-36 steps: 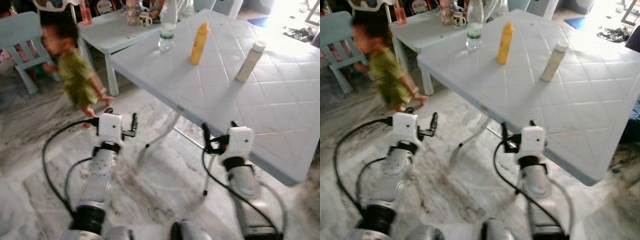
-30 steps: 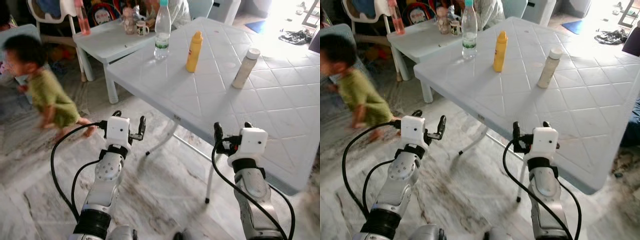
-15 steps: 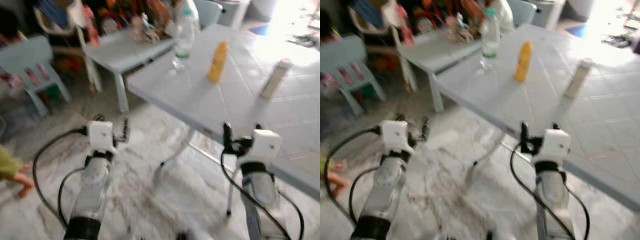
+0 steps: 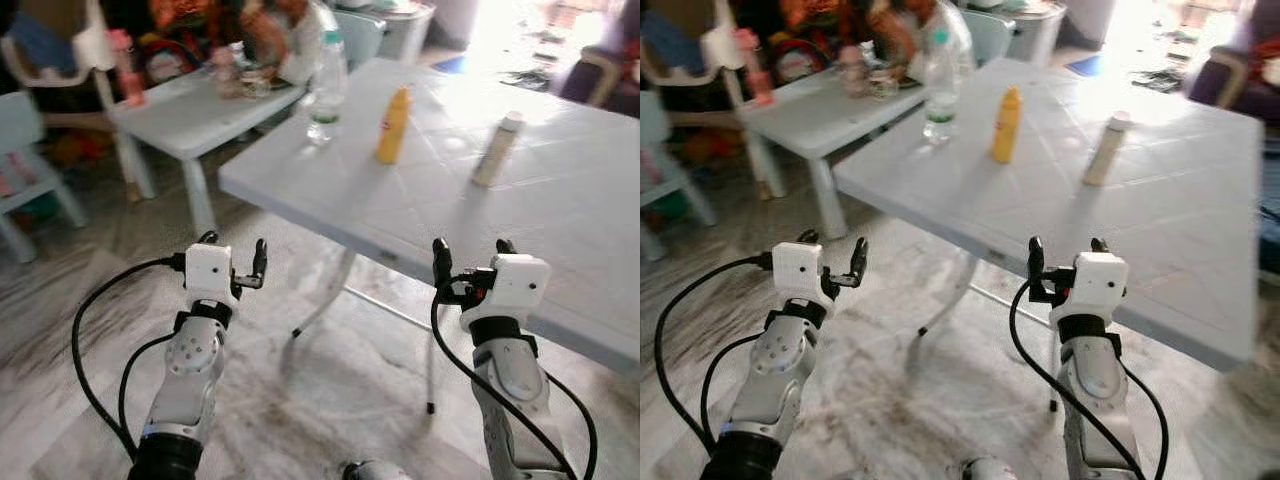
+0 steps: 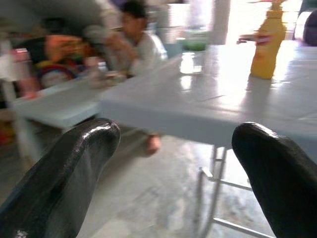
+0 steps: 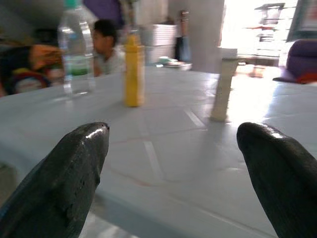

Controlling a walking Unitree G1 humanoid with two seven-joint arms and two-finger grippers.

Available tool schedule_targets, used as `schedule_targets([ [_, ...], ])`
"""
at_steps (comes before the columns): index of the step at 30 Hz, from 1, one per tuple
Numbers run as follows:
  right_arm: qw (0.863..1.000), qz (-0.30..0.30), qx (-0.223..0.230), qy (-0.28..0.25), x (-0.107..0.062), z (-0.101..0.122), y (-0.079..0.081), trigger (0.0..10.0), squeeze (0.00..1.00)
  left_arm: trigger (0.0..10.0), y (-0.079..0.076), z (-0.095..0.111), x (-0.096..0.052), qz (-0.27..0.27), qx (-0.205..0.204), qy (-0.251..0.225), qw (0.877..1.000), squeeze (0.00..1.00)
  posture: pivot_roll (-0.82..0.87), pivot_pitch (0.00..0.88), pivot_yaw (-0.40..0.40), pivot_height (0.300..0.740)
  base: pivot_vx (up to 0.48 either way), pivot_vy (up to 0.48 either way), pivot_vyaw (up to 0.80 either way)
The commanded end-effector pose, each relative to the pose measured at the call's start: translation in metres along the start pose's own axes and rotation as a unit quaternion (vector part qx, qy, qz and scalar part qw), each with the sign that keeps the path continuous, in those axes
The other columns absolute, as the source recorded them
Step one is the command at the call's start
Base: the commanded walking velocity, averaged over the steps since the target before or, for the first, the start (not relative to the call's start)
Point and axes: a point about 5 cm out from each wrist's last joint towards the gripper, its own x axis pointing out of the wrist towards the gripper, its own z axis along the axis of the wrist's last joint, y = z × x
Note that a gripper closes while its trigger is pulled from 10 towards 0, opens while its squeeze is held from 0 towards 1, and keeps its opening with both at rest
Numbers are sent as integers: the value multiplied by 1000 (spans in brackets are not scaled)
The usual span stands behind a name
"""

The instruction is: Restocking fridge

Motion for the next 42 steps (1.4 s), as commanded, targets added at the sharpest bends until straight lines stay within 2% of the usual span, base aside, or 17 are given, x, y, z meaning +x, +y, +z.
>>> schedule_targets([
  [1, 1000, -5, -6, -3, 0, 3, -4, 10000, 0, 10000, -1, 4, 2, -4, 2, -7, 1000, 0, 11, 55, -1, 740, 337, 341, -800],
  [7, 1000, -4, -8, -3, 0, 3, -4, 10000, 0, 10000, 1, 3, 3, -3, 0, -2, 1000, 0, 12, 57, 1, 740, 319, 360, -127],
  [30, 1000, 0, -9, -6, 3, 3, -1, 10000, 0, 10000, -4, 7, 7, -14, -1, -13, 1000, 0, 16, 58, 2, 740, 311, 366, 0],
  [42, 1000, -2, -7, -3, 4, 2, -2, 10000, 0, 10000, -10, 10, 9, -22, -6, -17, 1000, 0, 21, 57, 1, 740, 452, 0, 0],
])
